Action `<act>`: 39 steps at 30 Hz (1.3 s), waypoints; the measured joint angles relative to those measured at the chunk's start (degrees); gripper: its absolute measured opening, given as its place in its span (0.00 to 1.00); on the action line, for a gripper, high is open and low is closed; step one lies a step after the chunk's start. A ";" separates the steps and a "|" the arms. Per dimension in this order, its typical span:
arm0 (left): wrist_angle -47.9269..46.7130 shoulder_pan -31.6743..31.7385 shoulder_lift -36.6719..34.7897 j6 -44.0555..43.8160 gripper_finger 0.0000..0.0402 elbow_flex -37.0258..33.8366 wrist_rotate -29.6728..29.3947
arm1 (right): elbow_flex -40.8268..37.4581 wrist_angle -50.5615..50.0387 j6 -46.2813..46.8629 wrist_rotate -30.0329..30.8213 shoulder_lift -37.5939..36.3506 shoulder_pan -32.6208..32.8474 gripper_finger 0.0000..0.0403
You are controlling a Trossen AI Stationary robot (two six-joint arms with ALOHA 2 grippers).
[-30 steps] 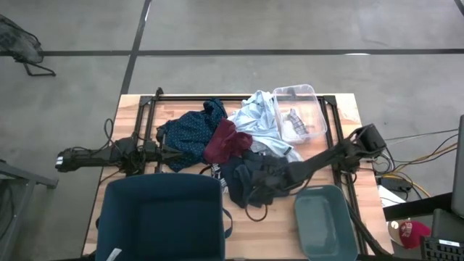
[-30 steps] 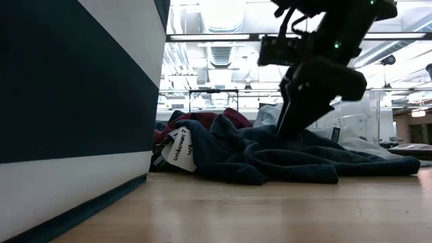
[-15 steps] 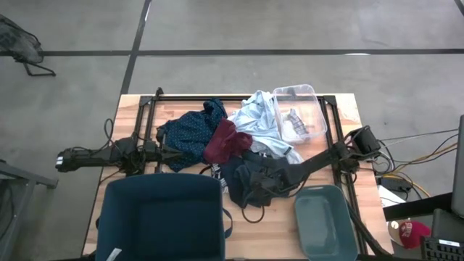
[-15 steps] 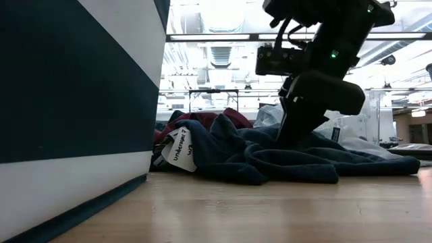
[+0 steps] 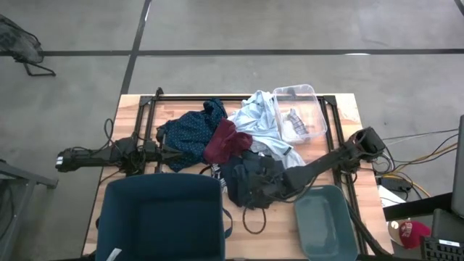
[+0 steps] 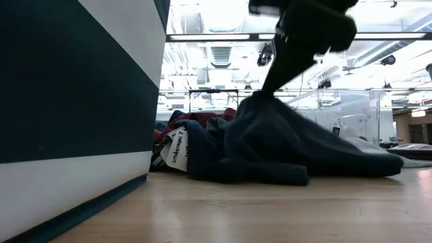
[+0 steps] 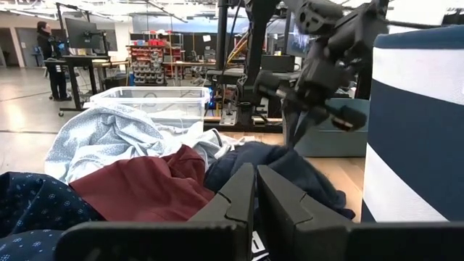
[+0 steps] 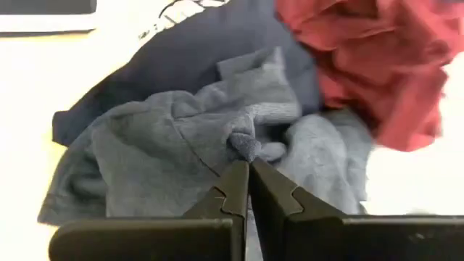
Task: Pick & Place Cloths
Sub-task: Put the gray underwear into the small blue container
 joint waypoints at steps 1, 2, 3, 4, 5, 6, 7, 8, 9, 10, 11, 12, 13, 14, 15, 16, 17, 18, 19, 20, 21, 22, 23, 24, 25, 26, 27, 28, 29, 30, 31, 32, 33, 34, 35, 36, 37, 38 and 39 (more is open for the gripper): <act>0.00 0.00 0.00 0.02 0.06 0.00 0.02 | 1.18 -2.09 0.63 1.38 0.00 0.53 0.02; 0.00 0.00 0.00 0.02 0.06 0.00 0.02 | 2.51 -4.49 1.41 2.73 0.00 1.03 0.02; 0.00 0.00 0.00 0.00 0.06 0.00 0.02 | 3.88 -6.98 2.42 4.12 0.00 1.46 0.02; 0.00 0.02 0.00 0.01 0.06 0.00 0.02 | 5.25 -9.25 3.38 5.29 0.00 1.95 0.02; 0.00 0.01 0.00 0.01 0.06 0.00 0.02 | 6.72 -11.73 4.35 6.44 -0.01 2.42 0.02; 0.00 0.01 0.00 0.00 0.06 0.00 0.02 | 8.17 -14.33 5.34 7.74 -0.02 2.95 0.02; 0.00 0.02 0.00 0.01 0.06 0.00 0.02 | 9.69 -16.93 6.23 9.00 -0.02 3.46 0.02; 0.00 0.00 0.00 0.00 0.06 0.00 0.02 | 11.19 -19.28 6.92 10.17 -0.11 3.97 0.02; 0.00 0.00 0.00 0.00 0.06 0.00 0.02 | 12.69 -21.56 7.79 11.30 -0.25 4.48 0.02; 0.00 0.02 0.00 0.00 0.06 0.00 0.02 | 14.28 -23.87 8.86 12.31 -0.36 4.83 0.02; 0.00 0.00 0.00 0.00 0.06 0.00 0.02 | 15.84 -25.86 9.78 12.99 -0.59 5.14 0.02; 0.00 0.00 0.00 0.02 0.06 0.00 0.02 | 17.23 -27.69 10.63 13.55 -0.94 5.61 0.02; 0.00 0.02 0.00 0.00 0.06 0.00 0.02 | 18.60 -29.49 11.33 14.20 -1.18 6.00 0.02; 0.00 0.02 0.00 0.00 0.06 0.00 0.02 | 19.93 -30.74 11.74 14.70 -1.41 6.29 0.02; 0.00 0.01 0.00 0.01 0.06 0.00 0.02 | 21.30 -31.79 12.18 15.25 -1.65 6.69 0.02; 0.00 0.00 0.00 0.00 0.06 0.00 0.02 | 22.68 -33.14 12.50 15.43 -1.86 7.06 0.02; 0.00 0.02 0.00 0.01 0.06 0.00 0.02 | 24.17 -34.54 12.58 15.41 -1.95 7.31 0.02; 0.00 0.02 0.00 0.00 0.06 0.00 0.02 | 25.75 -35.72 12.59 15.43 -2.08 7.59 0.02; 0.00 0.00 0.00 0.00 0.06 0.00 0.02 | 27.39 -37.01 12.63 15.41 -2.21 7.84 0.02; 0.00 0.00 0.00 0.02 0.06 0.00 0.02 | 28.96 -38.58 12.63 15.44 -2.25 8.10 0.02; 0.00 0.02 0.00 0.02 0.06 0.00 0.02 | 30.69 -40.13 12.67 15.44 -2.32 8.42 0.02; 0.00 0.00 0.00 0.02 0.06 0.00 0.02 | 32.39 -41.59 12.75 15.44 -2.32 8.73 0.02; 0.00 0.00 0.00 0.01 0.06 0.00 0.02 | 34.08 -43.02 12.86 15.44 -2.32 9.08 0.02; 0.00 0.02 0.00 0.02 0.06 0.00 0.02 | 35.82 -44.42 13.19 15.39 -2.32 9.42 0.02; 0.00 0.00 0.00 0.00 0.06 0.00 0.02 | 37.49 -45.75 13.60 15.27 -2.32 9.78 0.02; 0.00 0.02 0.00 0.01 0.06 0.00 0.02 | 39.14 -46.91 13.84 14.81 -2.32 10.20 0.02; 0.02 0.01 0.00 0.00 0.06 0.00 0.02 | 40.69 -48.11 13.99 14.11 -2.34 10.64 0.02; 0.01 0.00 0.00 0.01 0.06 0.00 0.02 | 42.26 -49.46 14.26 13.62 -2.34 11.20 0.02; 0.02 0.01 0.00 0.01 0.06 0.00 0.02 | 43.77 -50.70 14.72 13.02 -2.34 11.75 0.02; 0.02 0.02 0.00 0.00 0.06 0.00 0.02 | 45.33 -52.12 15.36 12.19 -2.34 12.41 0.02; 0.02 0.00 0.00 0.01 0.06 0.00 0.02 | 46.90 -53.41 15.95 11.18 -2.34 12.99 0.02; 0.02 0.02 0.00 0.00 0.06 0.00 0.02 | 48.28 -53.42 16.11 9.75 -2.41 13.55 0.02; 0.02 0.00 0.00 0.00 0.06 0.00 0.02 | 49.28 -53.12 15.65 7.96 -2.89 14.15 0.02; 0.02 0.00 0.00 0.02 0.06 0.00 0.02 | 50.24 -53.43 15.49 5.85 -3.45 14.90 0.02; 0.02 0.02 0.00 0.00 0.06 0.00 0.02 | 51.46 -53.46 15.87 3.97 -3.68 15.61 0.02; 0.02 0.02 0.00 0.01 0.06 0.00 0.02 | 52.59 -53.31 16.45 2.52 -4.09 16.09 0.02; 0.02 0.01 0.00 0.02 0.06 0.00 0.02 | 53.31 -53.19 16.99 1.23 -4.75 16.78 0.02; 0.02 0.00 0.02 0.02 0.06 0.00 0.02 | 53.75 -53.27 17.27 0.02 -5.40 17.72 0.02; 0.02 0.02 0.02 0.00 0.06 0.00 0.02 | 54.04 -53.34 17.35 -1.32 -6.09 18.60 0.02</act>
